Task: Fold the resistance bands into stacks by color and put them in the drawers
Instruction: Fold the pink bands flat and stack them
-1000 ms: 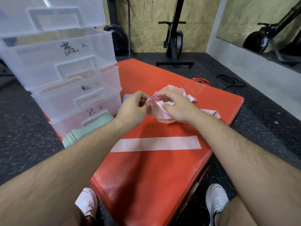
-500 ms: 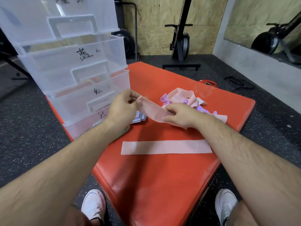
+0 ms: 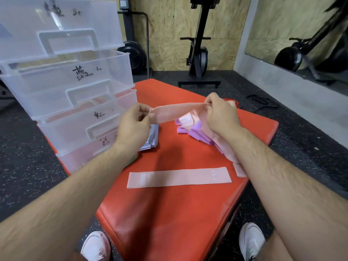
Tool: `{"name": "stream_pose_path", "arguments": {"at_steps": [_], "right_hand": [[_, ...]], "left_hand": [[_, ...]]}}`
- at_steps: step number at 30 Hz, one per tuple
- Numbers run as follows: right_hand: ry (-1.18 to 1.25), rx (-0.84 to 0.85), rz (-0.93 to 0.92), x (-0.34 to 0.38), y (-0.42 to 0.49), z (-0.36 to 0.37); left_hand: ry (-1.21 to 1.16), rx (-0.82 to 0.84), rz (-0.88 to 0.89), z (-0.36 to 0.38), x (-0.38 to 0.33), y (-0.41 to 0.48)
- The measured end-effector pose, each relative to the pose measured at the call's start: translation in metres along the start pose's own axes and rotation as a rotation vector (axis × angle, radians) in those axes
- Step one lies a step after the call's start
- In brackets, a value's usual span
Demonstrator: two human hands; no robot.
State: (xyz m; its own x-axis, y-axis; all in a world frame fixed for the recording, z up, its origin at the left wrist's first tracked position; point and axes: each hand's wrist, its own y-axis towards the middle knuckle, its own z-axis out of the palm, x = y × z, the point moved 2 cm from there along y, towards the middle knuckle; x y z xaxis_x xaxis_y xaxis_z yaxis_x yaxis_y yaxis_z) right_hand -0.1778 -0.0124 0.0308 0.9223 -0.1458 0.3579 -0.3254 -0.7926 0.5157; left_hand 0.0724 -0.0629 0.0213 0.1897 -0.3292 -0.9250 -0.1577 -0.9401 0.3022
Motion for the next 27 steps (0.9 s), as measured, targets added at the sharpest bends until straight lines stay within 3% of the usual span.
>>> {"name": "stream_pose_path", "arguments": {"at_steps": [5,11,15,18,21,27], "right_hand": [[0.295,0.109,0.027,-0.027,0.0,-0.007],[0.102,0.299,-0.183,-0.051,-0.004,-0.005],[0.298,0.432,-0.02,-0.057,-0.016,-0.003],[0.067,0.633,0.197,-0.076,-0.031,-0.001],[-0.293,0.888,0.237,-0.088,-0.054,0.003],[-0.3,0.83,0.223,-0.081,-0.059,0.006]], "left_hand": [[-0.045,-0.04,-0.001,0.018,-0.006,0.009],[-0.054,-0.064,-0.034,0.015,0.001,0.016],[0.007,-0.039,-0.069,0.014,0.006,0.011],[0.097,0.05,-0.141,0.015,0.015,0.005],[0.172,0.13,-0.163,0.02,0.021,-0.003],[0.261,0.137,-0.101,0.026,0.011,-0.009]]}}
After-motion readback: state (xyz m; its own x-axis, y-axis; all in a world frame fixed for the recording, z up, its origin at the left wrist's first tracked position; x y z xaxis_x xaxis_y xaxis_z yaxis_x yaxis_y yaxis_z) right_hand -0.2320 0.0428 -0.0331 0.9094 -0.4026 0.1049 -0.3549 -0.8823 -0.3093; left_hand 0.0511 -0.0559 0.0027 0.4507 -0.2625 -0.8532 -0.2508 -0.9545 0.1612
